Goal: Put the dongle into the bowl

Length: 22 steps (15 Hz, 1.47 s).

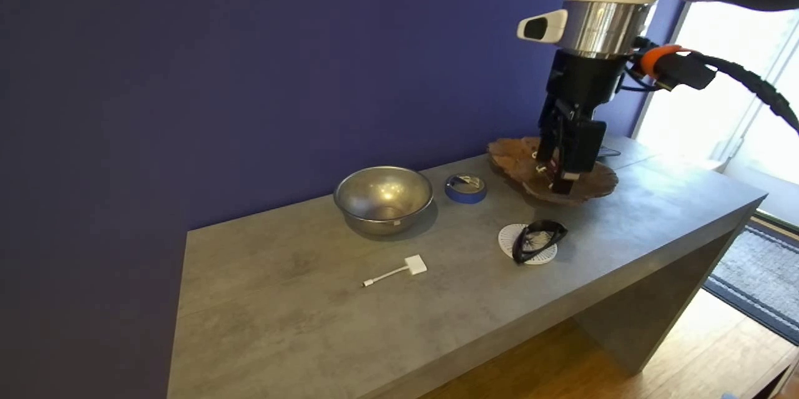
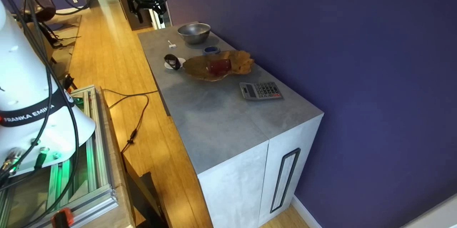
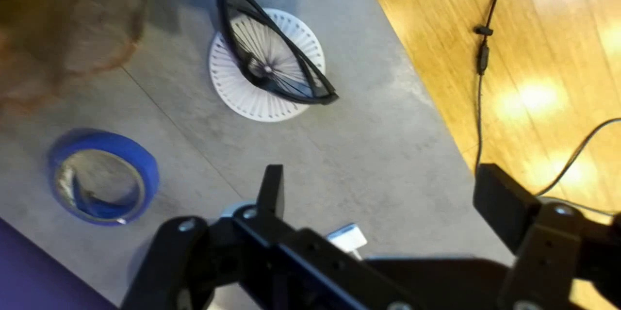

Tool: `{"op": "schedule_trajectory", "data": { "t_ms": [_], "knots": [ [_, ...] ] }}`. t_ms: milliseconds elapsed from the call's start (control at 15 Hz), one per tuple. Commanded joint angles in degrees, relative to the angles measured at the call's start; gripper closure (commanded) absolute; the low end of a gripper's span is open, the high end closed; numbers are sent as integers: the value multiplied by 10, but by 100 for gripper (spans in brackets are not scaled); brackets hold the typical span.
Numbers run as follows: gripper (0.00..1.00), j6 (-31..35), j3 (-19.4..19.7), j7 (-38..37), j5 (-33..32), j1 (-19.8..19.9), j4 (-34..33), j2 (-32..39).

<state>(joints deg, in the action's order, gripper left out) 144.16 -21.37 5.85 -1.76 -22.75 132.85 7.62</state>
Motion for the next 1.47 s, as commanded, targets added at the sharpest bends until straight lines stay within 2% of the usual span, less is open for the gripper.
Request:
{"op": "schedule_trajectory", "data": {
  "t_ms": [0,133,200,267,467,533,667,800,933,1267,1400],
  "knots": [
    [0,-39,-26,17,-54,-39,-130,119],
    [0,-62,-28,28,-93,-69,-201,182],
    [0,-29,-28,12,-61,-50,-119,113],
    [0,-32,-28,10,-64,-59,-138,132],
    [0,-31,-26,10,-64,-55,-137,134],
    [0,-20,-22,-1,-69,-55,-125,129],
    [0,35,-12,-17,-89,-70,-149,173],
    [0,85,9,-25,-136,-100,-183,218],
    [0,91,35,-18,-182,-131,-231,261],
    [0,26,53,39,-180,-164,-374,368],
    [8,-4,46,64,-169,-165,-428,408]
  ]
}}
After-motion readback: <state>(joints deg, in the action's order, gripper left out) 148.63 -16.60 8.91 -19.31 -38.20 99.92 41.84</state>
